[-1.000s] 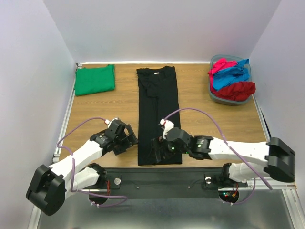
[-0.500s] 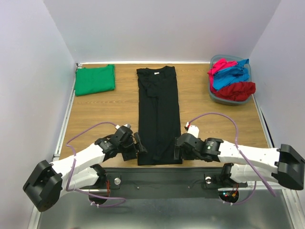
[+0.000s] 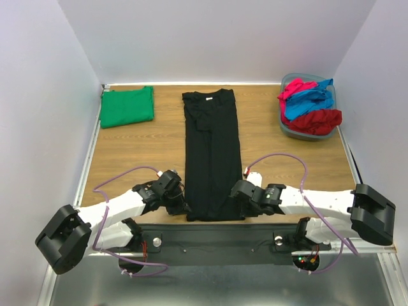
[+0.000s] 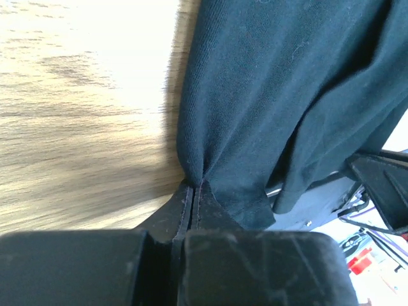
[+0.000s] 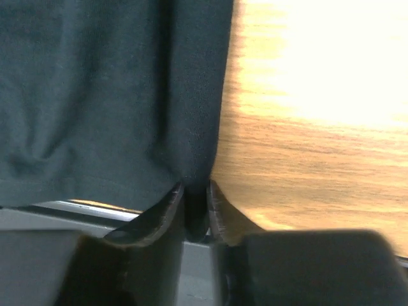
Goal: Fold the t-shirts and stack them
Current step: Fold the tshirt
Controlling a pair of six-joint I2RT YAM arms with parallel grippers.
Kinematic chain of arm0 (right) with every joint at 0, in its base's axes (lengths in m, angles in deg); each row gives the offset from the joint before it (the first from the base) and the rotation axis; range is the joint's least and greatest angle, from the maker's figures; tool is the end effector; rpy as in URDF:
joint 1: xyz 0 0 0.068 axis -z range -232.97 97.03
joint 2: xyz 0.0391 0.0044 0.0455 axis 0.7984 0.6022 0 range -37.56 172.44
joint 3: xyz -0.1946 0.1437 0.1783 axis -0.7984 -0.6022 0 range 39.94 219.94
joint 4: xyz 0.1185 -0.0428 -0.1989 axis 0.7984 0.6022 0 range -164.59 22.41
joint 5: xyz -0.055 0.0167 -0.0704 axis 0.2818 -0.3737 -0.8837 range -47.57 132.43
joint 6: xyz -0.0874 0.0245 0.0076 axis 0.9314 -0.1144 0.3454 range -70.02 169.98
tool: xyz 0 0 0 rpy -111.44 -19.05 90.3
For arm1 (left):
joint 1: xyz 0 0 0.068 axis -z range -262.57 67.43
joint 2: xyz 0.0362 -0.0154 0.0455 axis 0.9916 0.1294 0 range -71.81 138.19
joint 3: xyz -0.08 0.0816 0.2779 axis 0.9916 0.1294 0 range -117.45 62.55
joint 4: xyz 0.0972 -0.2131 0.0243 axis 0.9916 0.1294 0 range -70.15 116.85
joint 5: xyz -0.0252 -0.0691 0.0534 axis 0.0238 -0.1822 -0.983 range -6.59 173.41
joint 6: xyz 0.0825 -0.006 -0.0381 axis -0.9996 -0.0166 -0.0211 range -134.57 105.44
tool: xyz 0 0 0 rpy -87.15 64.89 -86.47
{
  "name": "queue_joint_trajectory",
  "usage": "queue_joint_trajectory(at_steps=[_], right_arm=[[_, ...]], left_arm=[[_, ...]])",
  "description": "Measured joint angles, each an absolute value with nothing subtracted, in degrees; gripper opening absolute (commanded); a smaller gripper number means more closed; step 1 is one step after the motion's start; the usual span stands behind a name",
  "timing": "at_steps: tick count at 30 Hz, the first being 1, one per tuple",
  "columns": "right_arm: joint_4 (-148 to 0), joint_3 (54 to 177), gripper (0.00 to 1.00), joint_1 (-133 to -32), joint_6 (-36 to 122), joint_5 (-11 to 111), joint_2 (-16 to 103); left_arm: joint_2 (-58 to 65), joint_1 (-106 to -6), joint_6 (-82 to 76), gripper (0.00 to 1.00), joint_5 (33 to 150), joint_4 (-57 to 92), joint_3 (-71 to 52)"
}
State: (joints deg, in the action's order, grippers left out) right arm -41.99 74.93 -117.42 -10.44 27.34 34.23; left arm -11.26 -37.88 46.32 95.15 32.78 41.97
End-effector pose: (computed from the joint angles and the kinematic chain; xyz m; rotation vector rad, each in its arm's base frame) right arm 0.1020 0.1641 0.1664 -0.0302 2.7321 0.2727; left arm 0.1120 -0.1340 0.1521 -0.2950 2.7510 -0.9109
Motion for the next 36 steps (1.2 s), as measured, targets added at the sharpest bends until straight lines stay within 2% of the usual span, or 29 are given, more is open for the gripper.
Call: queue_joint_trajectory(at_steps=[2,3,14,23,29,36], right_arm=[[-42.25,74.14,0.01,-117.44,-10.88,28.0,33.57],[-42.34,73.37,0.0,-117.38,-11.27,28.56,32.52],[-42.1,68.83,0.0,-117.13,-12.21,33.94,19.95],[-41.62,74.71,0.0,-115.67,-10.9,29.5,20.61],[-41.88,79.93,0.0,-108.52,-7.06,25.4,23.5],[-43.82,87.01,0.0,-101.38,-0.65,22.25,29.68]], left_arm=[[-11.28,-37.88,46.38,0.0,95.15,32.84,41.97],[-11.3,-37.88,46.47,0.0,95.15,32.97,41.97],[-12.61,-35.65,47.34,0.0,93.82,38.15,40.66],[-5.99,-35.41,45.42,0.0,89.19,42.74,30.5],[0.57,-36.55,42.36,0.0,86.26,42.63,22.35],[6.47,-43.45,37.6,0.0,84.44,41.32,14.78]])
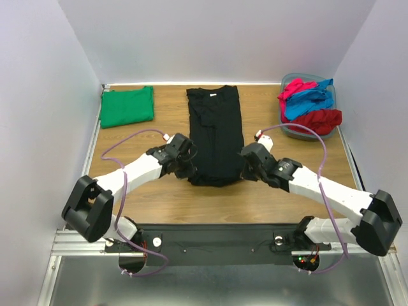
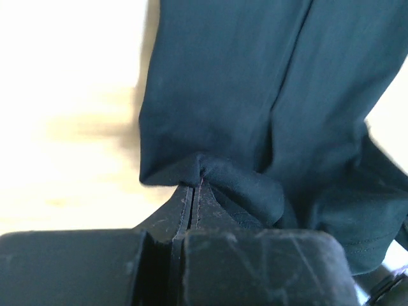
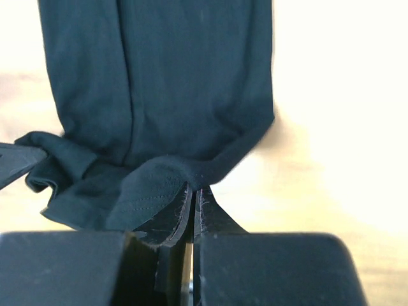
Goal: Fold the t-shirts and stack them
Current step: Fold the tshirt
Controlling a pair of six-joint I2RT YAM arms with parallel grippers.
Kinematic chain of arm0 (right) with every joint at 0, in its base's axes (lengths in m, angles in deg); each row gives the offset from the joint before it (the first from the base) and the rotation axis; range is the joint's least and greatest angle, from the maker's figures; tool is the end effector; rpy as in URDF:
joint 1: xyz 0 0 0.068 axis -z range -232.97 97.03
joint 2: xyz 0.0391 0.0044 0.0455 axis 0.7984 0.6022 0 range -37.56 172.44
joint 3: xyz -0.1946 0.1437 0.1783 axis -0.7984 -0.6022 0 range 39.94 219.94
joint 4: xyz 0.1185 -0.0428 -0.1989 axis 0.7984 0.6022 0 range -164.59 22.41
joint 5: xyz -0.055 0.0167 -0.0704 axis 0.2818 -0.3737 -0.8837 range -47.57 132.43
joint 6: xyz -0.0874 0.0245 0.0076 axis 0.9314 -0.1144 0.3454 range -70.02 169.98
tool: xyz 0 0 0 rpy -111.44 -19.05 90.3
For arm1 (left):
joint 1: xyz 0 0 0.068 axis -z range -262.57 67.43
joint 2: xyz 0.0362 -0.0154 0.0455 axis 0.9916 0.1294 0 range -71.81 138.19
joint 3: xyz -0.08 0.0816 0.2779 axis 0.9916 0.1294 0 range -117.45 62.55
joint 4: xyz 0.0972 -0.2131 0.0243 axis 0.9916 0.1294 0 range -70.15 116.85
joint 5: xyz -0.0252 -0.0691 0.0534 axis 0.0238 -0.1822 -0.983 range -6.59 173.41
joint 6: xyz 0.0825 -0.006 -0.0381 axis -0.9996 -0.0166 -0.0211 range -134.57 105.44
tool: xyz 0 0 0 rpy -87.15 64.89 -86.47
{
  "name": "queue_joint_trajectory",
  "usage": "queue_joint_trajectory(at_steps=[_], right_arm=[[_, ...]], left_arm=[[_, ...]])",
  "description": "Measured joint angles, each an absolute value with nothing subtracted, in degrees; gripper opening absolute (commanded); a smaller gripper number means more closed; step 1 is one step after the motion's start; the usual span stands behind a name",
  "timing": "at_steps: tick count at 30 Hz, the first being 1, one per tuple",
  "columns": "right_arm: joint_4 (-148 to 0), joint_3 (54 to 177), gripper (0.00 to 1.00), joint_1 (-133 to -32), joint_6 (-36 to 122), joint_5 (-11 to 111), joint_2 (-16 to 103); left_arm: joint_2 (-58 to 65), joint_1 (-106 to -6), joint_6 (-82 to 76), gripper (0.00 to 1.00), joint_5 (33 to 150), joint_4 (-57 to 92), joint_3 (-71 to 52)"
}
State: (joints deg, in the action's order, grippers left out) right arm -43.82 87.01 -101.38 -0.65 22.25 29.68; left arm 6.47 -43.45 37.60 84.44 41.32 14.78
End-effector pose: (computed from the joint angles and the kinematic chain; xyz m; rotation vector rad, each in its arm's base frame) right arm 0.1711 0.1504 0.2478 0.1994 2.4125 0.3727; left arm 0.2116 -0.1739 0.2189 -0.2887 2.5966 -0.6600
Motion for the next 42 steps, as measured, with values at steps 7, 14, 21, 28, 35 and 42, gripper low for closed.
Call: queue_joint_trajectory(at_steps=[7,14,21,28,35,42], right_arm=[[-49.2,94.29,0.0,-92.68,5.53,23.47,39.63],[-53.31,100.78,0.0,-86.03,10.8,27.34,47.73],[-56.41,106.86,0.0,-81.22,14.58,31.49,56.54],[-57.51,113.96,0.01,-77.64,17.75,34.33,62.6],[-58.93,119.25,0.0,-75.34,19.15,36.96,69.72],[-58.77,123.91,0.04,-74.78,19.59,37.5,77.53]], left_arm=[[16.9,-47.85,32.31,0.0,83.85,40.62,2.17],[26.08,-49.33,29.44,0.0,83.4,40.82,-8.19],[32.26,-53.27,28.26,0.0,83.57,41.21,-14.9],[37.31,-55.87,26.78,0.0,84.49,41.74,-22.13],[42.05,-57.33,25.05,0.0,84.44,42.66,-28.38],[47.89,-58.14,24.13,0.33,83.83,42.83,-32.47]])
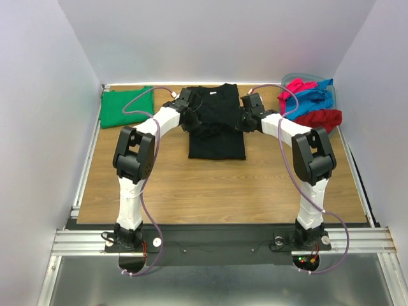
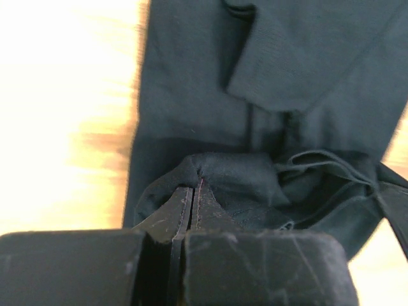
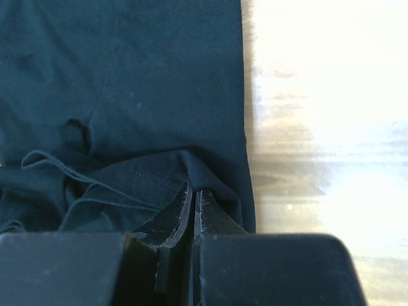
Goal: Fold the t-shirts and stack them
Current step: Fold the tshirt
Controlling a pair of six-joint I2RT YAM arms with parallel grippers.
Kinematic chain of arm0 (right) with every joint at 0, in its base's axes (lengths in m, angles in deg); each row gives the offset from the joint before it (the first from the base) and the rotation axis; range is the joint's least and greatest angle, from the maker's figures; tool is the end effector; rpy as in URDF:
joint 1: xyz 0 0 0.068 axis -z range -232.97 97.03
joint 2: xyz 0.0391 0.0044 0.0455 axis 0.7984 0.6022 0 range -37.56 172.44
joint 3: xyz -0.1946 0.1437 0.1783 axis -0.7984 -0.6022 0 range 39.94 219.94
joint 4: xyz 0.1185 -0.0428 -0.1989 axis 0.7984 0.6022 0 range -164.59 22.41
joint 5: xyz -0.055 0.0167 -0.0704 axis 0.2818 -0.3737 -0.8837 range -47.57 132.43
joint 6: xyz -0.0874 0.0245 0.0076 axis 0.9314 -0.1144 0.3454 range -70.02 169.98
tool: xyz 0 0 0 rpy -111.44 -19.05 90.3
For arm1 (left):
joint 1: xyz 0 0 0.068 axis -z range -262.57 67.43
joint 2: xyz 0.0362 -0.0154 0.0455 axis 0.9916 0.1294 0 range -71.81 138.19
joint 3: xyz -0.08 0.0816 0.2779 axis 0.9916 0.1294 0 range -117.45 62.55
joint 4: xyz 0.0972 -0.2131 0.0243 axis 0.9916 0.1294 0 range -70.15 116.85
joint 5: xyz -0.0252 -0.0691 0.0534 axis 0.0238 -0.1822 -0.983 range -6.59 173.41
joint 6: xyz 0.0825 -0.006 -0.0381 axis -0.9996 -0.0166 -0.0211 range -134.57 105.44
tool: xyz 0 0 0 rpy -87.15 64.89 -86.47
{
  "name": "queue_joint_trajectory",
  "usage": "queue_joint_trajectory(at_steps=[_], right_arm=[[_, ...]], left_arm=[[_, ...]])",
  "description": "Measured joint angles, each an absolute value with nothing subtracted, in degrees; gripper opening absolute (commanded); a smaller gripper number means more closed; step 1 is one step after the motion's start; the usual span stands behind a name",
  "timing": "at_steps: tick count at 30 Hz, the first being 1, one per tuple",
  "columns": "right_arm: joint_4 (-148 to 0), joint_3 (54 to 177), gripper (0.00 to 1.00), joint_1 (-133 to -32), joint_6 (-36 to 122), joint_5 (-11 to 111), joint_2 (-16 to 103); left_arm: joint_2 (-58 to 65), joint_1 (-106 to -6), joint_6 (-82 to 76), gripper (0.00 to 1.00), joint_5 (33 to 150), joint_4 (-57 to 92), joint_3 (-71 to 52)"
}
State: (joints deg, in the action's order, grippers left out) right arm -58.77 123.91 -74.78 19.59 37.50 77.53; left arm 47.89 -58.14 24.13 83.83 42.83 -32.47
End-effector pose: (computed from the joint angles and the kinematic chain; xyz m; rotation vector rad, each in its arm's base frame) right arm 0.4360 0.1669 0.2041 0.2213 2.4011 0.3252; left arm 0.4477 -0.2039 0.2165 -0.3030 2.4494 -0.5081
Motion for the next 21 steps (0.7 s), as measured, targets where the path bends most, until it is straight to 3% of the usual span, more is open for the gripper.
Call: queue_joint_trajectory(at_steps=[1,3,4,6,7,8,13,21], right_arm=[[-58.75,124.61,0.19,-74.78,19.78,37.53,78.38],[-58.73,125.42,0.39,-74.73,20.2,37.57,79.12],[-58.77,125.77,0.53,-74.69,20.66,37.55,79.27],[-58.75,126.51,0.65,-74.69,21.51,37.83,79.27],[-58.9,126.92,0.89,-74.69,22.01,38.12,79.23],[-59.1,127.01,1.0,-74.69,22.34,38.38,79.12],[-58.75,124.35,1.0,-74.69,24.37,42.09,74.71],[-59.25,120.78,1.0,-80.61,29.55,47.45,67.23]], left_arm=[[48.65,-58.32,23.87,0.56,83.53,42.81,-32.78],[49.59,-58.71,23.37,0.86,83.2,42.94,-33.06],[49.88,-58.91,23.28,0.91,83.11,43.09,-33.3],[49.94,-59.08,22.91,0.95,82.89,43.09,-33.63],[49.79,-59.21,22.78,0.96,82.87,42.98,-33.74],[49.51,-59.37,22.69,0.96,82.87,42.81,-33.74],[43.04,-59.41,22.36,0.98,82.89,40.4,-27.58],[17.81,-59.13,24.26,0.98,81.41,36.71,-4.08]])
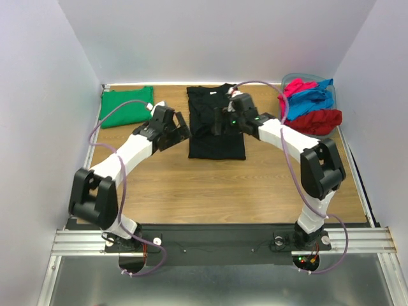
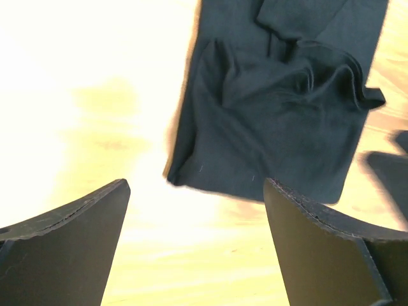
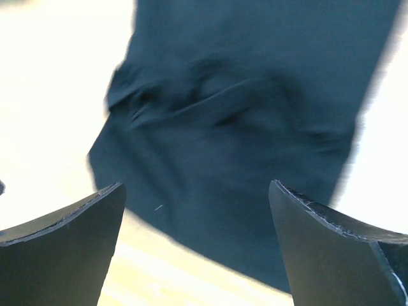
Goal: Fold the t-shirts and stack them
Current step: Fold the tshirt
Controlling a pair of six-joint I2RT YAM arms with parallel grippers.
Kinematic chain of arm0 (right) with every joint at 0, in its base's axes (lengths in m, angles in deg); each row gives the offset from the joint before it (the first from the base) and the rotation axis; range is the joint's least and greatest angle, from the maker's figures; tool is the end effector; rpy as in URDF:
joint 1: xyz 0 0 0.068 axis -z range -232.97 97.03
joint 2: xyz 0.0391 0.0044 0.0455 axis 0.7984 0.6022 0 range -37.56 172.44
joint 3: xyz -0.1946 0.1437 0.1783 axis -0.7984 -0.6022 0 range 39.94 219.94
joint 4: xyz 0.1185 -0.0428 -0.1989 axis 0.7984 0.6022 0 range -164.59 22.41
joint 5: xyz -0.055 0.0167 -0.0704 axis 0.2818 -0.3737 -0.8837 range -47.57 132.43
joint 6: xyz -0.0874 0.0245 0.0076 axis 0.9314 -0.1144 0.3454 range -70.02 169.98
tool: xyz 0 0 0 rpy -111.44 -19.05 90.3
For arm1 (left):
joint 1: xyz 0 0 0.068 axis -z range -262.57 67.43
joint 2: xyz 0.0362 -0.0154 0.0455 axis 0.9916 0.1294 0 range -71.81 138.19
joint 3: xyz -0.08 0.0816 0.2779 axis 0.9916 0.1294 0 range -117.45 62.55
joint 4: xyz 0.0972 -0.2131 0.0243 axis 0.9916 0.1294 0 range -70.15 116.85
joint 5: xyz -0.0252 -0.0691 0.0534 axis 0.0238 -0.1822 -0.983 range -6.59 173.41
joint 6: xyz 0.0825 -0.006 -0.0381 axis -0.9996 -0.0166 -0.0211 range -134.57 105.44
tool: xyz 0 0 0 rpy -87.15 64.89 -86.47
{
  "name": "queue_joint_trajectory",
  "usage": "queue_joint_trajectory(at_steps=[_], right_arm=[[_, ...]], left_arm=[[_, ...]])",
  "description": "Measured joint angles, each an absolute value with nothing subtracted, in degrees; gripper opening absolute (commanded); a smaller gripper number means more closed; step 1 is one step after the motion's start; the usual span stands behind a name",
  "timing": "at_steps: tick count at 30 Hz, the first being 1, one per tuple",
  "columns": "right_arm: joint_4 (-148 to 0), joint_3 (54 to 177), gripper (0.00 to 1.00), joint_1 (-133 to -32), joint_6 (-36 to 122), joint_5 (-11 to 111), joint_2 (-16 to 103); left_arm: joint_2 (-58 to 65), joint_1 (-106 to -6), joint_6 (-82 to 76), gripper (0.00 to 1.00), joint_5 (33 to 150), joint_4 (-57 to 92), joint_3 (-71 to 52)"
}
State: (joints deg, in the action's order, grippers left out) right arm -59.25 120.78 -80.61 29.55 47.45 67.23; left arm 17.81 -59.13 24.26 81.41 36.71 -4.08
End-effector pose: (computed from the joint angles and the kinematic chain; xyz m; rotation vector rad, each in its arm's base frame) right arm 0.3843 0.2093 0.2647 -0.1931 2.3036 0.5386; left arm 0.3321 -0.1408 0.2768 -0.3297 2.2992 -0.5272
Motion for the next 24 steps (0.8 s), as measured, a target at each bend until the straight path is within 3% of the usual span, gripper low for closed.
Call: queue_joint_trajectory(at_steps=[10,16,24], right_arm=[[-57.77,130.97,1.0,-89.05,33.66,35.73,82.9],[-56.67,146.62,1.0,-88.74,35.54,20.59,93.9],[-58.07,157.0,1.0,-88.37,35.35,15.23,96.1]], left_arm=[[-5.97,-59.06,28.5,0.98,77.89,37.85,18.11],[-13.44,-59.06,30.41,0.98,76.88,39.42,20.97],[-15.67,-59.06,31.32,0.98,77.52,38.57,22.17]])
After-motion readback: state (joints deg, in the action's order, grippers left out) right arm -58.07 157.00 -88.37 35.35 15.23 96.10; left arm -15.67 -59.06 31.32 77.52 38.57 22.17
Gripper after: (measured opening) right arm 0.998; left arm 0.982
